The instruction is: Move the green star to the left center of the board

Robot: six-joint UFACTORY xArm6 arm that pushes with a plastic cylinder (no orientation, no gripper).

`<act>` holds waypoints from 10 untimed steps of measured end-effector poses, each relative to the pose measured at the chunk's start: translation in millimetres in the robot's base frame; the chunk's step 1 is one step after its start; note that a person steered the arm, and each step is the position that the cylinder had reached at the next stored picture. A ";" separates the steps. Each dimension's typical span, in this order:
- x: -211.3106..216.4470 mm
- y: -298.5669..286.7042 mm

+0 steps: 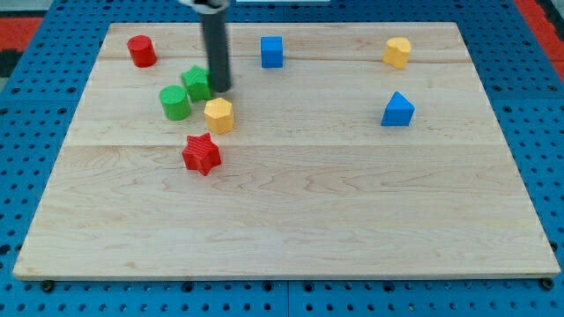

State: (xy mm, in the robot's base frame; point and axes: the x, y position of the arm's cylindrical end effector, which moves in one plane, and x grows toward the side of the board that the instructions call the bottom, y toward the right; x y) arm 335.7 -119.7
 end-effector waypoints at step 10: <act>33.0 -111.9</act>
State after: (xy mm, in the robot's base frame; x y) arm 368.7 -231.6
